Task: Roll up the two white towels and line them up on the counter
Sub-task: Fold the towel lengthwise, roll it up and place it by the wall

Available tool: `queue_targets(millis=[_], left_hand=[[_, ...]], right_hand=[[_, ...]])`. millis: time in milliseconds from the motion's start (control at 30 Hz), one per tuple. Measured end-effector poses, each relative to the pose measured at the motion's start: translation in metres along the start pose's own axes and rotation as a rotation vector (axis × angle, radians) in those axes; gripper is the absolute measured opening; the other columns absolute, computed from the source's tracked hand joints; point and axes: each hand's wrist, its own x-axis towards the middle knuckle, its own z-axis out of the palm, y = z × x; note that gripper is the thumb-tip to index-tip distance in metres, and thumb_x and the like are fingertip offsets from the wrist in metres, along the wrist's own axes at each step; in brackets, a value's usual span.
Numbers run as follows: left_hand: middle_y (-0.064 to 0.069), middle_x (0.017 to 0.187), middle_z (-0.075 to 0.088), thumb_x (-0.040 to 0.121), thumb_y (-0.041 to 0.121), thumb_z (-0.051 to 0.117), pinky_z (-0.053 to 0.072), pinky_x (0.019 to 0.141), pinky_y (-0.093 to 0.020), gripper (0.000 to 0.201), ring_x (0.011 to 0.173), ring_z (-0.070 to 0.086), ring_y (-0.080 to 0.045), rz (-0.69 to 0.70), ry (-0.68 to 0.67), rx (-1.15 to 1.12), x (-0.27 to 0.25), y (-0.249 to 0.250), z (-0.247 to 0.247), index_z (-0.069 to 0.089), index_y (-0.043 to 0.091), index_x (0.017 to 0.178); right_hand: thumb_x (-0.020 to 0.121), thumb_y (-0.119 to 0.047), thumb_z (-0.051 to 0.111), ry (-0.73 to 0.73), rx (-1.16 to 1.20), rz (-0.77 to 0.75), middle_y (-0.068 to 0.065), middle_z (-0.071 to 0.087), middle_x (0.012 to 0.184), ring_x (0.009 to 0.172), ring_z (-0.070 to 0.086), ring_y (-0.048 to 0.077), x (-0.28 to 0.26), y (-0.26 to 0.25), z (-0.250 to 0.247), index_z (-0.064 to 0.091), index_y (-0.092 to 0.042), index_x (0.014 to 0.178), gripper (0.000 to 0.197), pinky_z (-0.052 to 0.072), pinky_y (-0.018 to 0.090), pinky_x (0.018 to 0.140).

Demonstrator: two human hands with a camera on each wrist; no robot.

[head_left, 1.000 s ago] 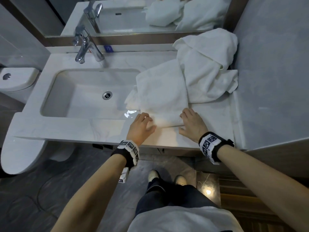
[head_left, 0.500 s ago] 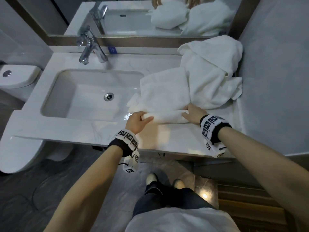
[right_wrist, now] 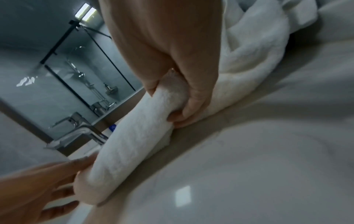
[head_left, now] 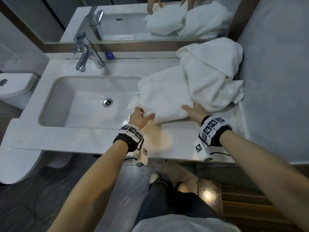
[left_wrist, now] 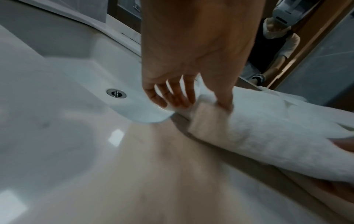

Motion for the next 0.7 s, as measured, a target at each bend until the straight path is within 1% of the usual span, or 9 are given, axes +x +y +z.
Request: queue_targets(millis=[67, 133, 200, 300, 400, 500, 567, 633, 700], left_hand=[[-0.012, 0.104, 0.063, 0.083, 0.045, 0.066, 0.049, 0.088, -0.035, 0.050, 0.091, 0.062, -0.021, 0.077, 0.109, -0.064, 0.013, 0.002, -0.014, 0.052, 0.007, 0.112], [-0.020, 0.123, 0.053, 0.086, 0.032, 0.066, 0.041, 0.102, -0.041, 0.050, 0.113, 0.053, -0.031, 0.144, 0.208, -0.029, 0.032, 0.005, -0.032, 0.049, 0.003, 0.122], [-0.018, 0.138, 0.042, 0.081, 0.018, 0.071, 0.035, 0.108, -0.042, 0.071, 0.127, 0.041, -0.033, 0.162, 0.049, 0.085, 0.052, 0.014, -0.047, 0.033, 0.006, 0.139], [-0.017, 0.134, 0.051, 0.080, 0.023, 0.073, 0.041, 0.103, -0.042, 0.079, 0.123, 0.050, -0.034, 0.153, -0.199, 0.245, 0.075, 0.032, -0.050, 0.026, 0.011, 0.143], [-0.016, 0.118, 0.061, 0.086, 0.024, 0.060, 0.045, 0.093, -0.040, 0.050, 0.109, 0.058, -0.033, 0.157, -0.122, 0.383, 0.097, 0.045, -0.047, 0.042, 0.008, 0.130], [-0.011, 0.087, 0.061, 0.080, 0.016, 0.059, 0.045, 0.070, -0.033, 0.013, 0.083, 0.059, -0.027, 0.211, -0.124, 0.424, 0.122, 0.063, -0.049, 0.056, 0.007, 0.090], [-0.005, 0.072, 0.055, 0.078, 0.017, 0.061, 0.039, 0.063, -0.030, 0.019, 0.073, 0.054, -0.025, 0.229, -0.129, 0.470, 0.140, 0.079, -0.054, 0.047, 0.011, 0.067], [-0.005, 0.071, 0.056, 0.079, 0.019, 0.058, 0.038, 0.064, -0.030, 0.019, 0.074, 0.055, -0.027, 0.254, -0.099, 0.483, 0.157, 0.097, -0.062, 0.046, 0.011, 0.067], [-0.014, 0.091, 0.064, 0.083, 0.019, 0.055, 0.040, 0.069, -0.032, 0.013, 0.084, 0.058, -0.032, 0.274, -0.049, 0.471, 0.171, 0.112, -0.071, 0.053, 0.006, 0.084]], right_hand=[[0.082, -0.040, 0.062, 0.067, 0.002, -0.022, 0.014, 0.060, 0.119, 0.107, 0.058, 0.030, 0.006, -0.009, -0.002, 0.052, 0.001, 0.122, 0.058, 0.049, 0.042, 0.093], [0.081, -0.038, 0.063, 0.085, 0.050, -0.030, 0.014, 0.062, 0.116, 0.103, 0.060, 0.030, 0.017, -0.020, -0.005, 0.055, 0.001, 0.116, 0.053, 0.052, 0.042, 0.088], [0.080, -0.032, 0.065, 0.095, 0.136, -0.031, 0.013, 0.063, 0.115, 0.099, 0.061, 0.028, 0.027, -0.031, -0.006, 0.056, -0.004, 0.107, 0.040, 0.056, 0.039, 0.078], [0.078, -0.039, 0.063, 0.165, 0.076, -0.031, 0.011, 0.063, 0.117, 0.102, 0.059, 0.028, 0.039, -0.046, -0.006, 0.057, -0.006, 0.115, 0.050, 0.050, 0.040, 0.090], [0.076, -0.045, 0.062, 0.187, 0.046, 0.037, 0.014, 0.063, 0.120, 0.107, 0.059, 0.032, 0.052, -0.054, -0.007, 0.057, -0.003, 0.120, 0.061, 0.046, 0.047, 0.098], [0.076, -0.042, 0.065, 0.169, 0.048, 0.021, 0.012, 0.066, 0.111, 0.101, 0.062, 0.030, 0.060, -0.063, -0.012, 0.062, -0.003, 0.113, 0.053, 0.050, 0.043, 0.094], [0.076, -0.040, 0.067, 0.189, 0.082, 0.000, 0.009, 0.066, 0.108, 0.098, 0.062, 0.027, 0.065, -0.074, -0.017, 0.061, -0.003, 0.115, 0.053, 0.050, 0.037, 0.089], [0.075, -0.037, 0.070, 0.178, 0.179, -0.010, 0.009, 0.067, 0.106, 0.097, 0.063, 0.026, 0.069, -0.086, -0.027, 0.060, -0.004, 0.117, 0.054, 0.052, 0.037, 0.087], [0.075, -0.036, 0.072, 0.115, 0.231, -0.013, 0.007, 0.068, 0.100, 0.093, 0.065, 0.024, 0.069, -0.094, -0.038, 0.060, -0.004, 0.115, 0.053, 0.054, 0.036, 0.081]])
